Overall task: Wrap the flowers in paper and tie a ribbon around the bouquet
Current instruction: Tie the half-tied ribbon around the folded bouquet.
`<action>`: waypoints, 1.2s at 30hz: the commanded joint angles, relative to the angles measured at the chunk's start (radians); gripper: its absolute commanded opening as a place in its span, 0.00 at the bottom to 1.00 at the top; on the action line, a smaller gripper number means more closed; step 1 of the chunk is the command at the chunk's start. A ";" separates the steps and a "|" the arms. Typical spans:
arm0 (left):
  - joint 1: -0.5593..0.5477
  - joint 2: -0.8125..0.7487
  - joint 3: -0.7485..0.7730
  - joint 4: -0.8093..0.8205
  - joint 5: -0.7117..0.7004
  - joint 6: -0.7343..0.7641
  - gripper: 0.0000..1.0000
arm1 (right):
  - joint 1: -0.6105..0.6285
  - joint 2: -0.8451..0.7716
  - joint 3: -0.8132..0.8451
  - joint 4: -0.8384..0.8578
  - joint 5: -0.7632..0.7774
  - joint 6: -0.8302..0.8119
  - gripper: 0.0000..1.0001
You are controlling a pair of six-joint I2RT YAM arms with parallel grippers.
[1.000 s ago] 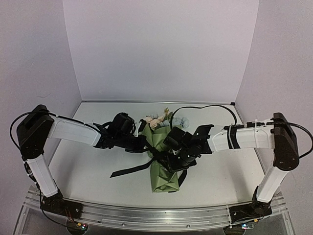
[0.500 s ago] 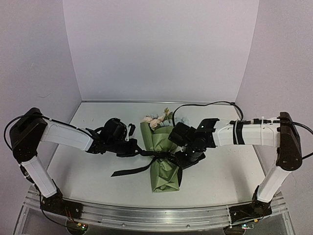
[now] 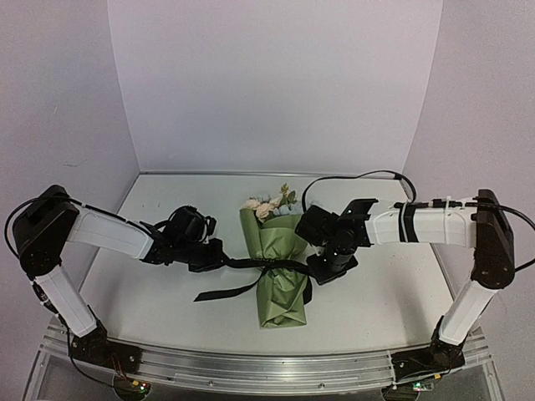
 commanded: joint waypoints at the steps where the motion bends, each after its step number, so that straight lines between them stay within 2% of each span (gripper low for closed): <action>1: 0.037 -0.030 -0.026 -0.021 -0.029 -0.041 0.00 | -0.008 -0.001 -0.023 -0.068 0.090 -0.013 0.00; 12: 0.085 -0.044 -0.051 -0.040 -0.051 -0.066 0.00 | 0.074 0.031 0.004 -0.071 0.136 -0.205 0.00; 22: 0.120 -0.057 -0.072 -0.053 -0.053 -0.071 0.00 | 0.082 0.024 -0.047 -0.046 0.173 -0.235 0.00; 25: 0.132 -0.073 -0.086 -0.018 -0.022 -0.063 0.00 | 0.077 0.009 -0.050 -0.036 0.142 -0.240 0.00; 29: 0.131 -0.081 -0.084 0.048 0.064 -0.053 0.00 | 0.077 -0.002 -0.014 -0.014 0.051 -0.202 0.09; 31: 0.130 -0.082 -0.084 0.085 0.100 -0.070 0.00 | 0.077 -0.009 0.009 -0.009 0.019 -0.165 0.17; 33: 0.130 -0.079 -0.086 0.121 0.138 -0.100 0.07 | 0.077 -0.022 0.023 -0.008 0.010 -0.124 0.27; 36: 0.129 -0.093 -0.114 0.166 0.158 -0.171 0.30 | 0.078 -0.049 0.021 -0.005 0.020 -0.040 0.34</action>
